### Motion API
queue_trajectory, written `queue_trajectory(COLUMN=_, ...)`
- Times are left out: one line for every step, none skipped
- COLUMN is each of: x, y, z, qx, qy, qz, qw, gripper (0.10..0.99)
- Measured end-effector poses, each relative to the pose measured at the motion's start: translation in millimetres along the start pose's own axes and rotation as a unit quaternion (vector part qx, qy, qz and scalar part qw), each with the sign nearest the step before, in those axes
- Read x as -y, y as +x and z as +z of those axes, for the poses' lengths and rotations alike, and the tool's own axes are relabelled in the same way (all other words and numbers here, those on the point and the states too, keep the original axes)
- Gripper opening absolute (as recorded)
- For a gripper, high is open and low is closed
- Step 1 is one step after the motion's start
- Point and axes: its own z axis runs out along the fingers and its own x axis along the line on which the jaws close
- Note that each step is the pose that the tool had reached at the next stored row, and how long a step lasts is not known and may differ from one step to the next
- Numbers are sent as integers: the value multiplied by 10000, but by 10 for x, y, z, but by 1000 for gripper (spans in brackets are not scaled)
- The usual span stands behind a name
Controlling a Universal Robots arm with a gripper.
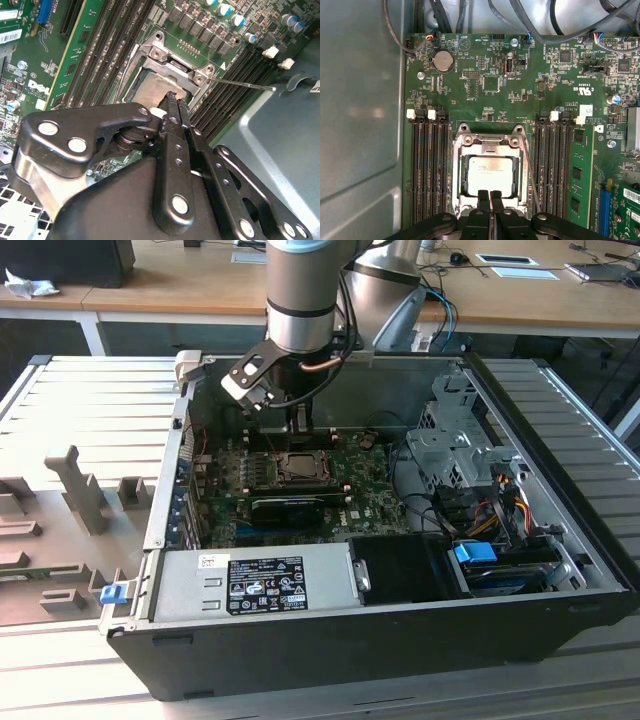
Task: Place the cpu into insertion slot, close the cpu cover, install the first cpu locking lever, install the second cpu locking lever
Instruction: 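Install the first cpu locking lever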
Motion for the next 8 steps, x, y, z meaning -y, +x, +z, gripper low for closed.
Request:
queue_trajectory(x=0, y=0, z=0, qx=0, qy=1, qz=0, qw=10000, gripper=153)
queue_trajectory(x=0, y=0, z=0, qx=1, qy=1, qz=0, qw=10000, gripper=153)
queue_trajectory(x=1, y=-1, z=-7, qx=2, qy=1, qz=0, qw=10000, gripper=153)
queue_trajectory(x=0, y=0, z=-15, qx=2, qy=0, qz=0, qw=10000, gripper=153)
queue_trajectory(x=0, y=1, z=-22, qx=1, qy=0, qz=0, qw=10000, gripper=153)
queue_trajectory(x=0, y=1, z=-35, qx=1, qy=0, qz=0, qw=10000, gripper=153)
queue_trajectory(x=0, y=2, z=-44, qx=1, qy=0, qz=0, qw=10000, gripper=153)
queue_trajectory(x=0, y=2, z=-55, qx=1, qy=0, qz=0, qw=10000, gripper=153)
